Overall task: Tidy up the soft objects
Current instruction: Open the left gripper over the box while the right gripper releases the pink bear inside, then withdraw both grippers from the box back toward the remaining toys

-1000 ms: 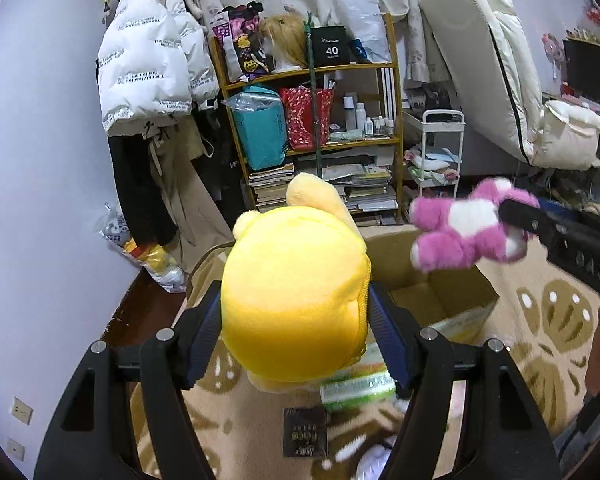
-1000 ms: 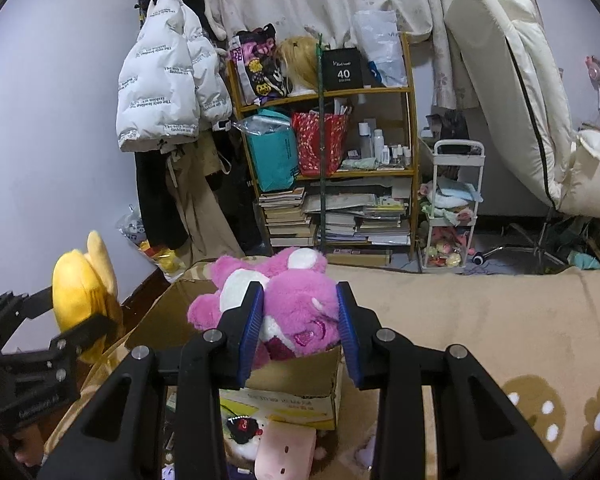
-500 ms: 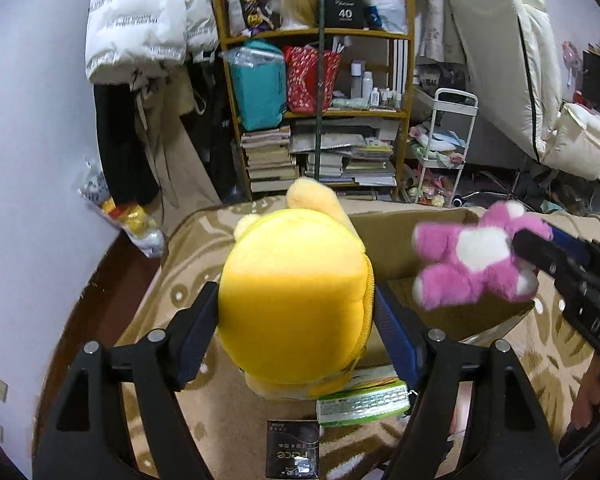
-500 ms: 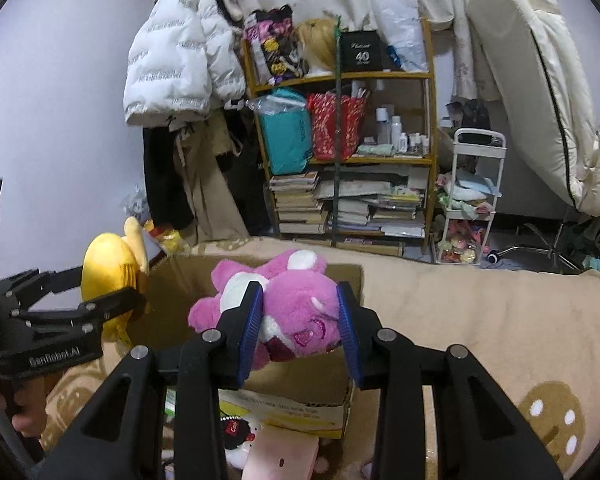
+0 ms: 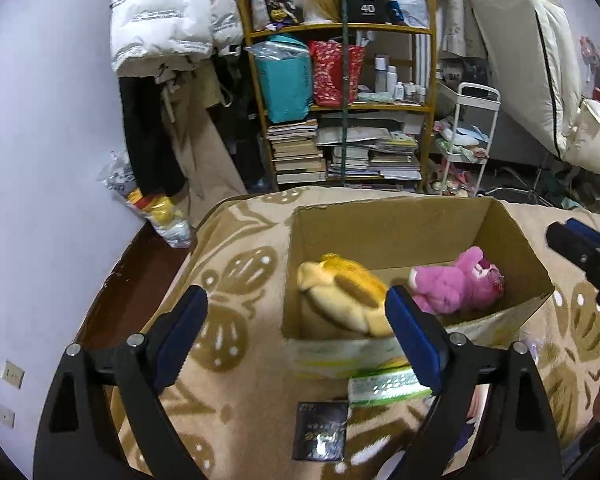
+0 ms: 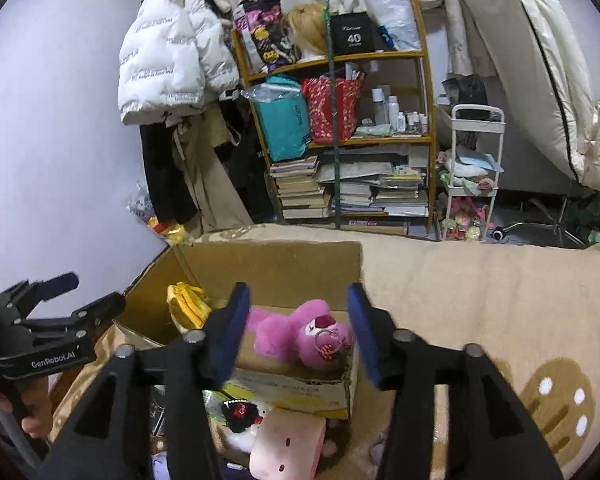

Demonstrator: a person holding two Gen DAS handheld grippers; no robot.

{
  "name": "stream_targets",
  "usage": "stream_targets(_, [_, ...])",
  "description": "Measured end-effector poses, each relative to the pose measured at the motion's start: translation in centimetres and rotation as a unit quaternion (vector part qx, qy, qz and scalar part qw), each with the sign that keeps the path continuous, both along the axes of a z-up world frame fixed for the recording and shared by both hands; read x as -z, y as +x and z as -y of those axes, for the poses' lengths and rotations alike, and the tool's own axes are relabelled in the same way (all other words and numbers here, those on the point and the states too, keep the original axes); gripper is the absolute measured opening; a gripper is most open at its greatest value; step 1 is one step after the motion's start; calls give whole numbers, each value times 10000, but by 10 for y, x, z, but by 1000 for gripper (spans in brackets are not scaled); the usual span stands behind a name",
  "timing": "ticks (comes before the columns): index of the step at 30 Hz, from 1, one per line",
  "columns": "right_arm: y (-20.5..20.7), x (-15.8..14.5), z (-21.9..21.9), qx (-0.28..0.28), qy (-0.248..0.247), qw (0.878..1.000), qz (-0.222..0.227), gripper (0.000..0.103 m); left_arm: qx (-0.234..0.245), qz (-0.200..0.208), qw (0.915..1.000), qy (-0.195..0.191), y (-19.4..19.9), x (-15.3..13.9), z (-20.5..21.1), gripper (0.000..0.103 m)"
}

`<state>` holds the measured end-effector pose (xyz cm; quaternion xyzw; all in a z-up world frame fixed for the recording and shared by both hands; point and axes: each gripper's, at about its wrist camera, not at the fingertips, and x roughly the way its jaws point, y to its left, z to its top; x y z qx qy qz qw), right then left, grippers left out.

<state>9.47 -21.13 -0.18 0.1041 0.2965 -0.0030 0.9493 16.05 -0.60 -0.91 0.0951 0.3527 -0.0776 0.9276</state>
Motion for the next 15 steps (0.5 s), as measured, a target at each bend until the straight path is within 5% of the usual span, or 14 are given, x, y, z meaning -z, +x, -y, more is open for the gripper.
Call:
stream_targets(5, [-9, -1, -4, 52, -220, 9996, -161, 88, -76, -11, 9999, 68, -14, -5, -7, 92])
stream_targets(15, [-35, 3, -7, 64, -141, 9987, -479, 91, -107, -341, 9992, 151, -51, 2, -12, 93])
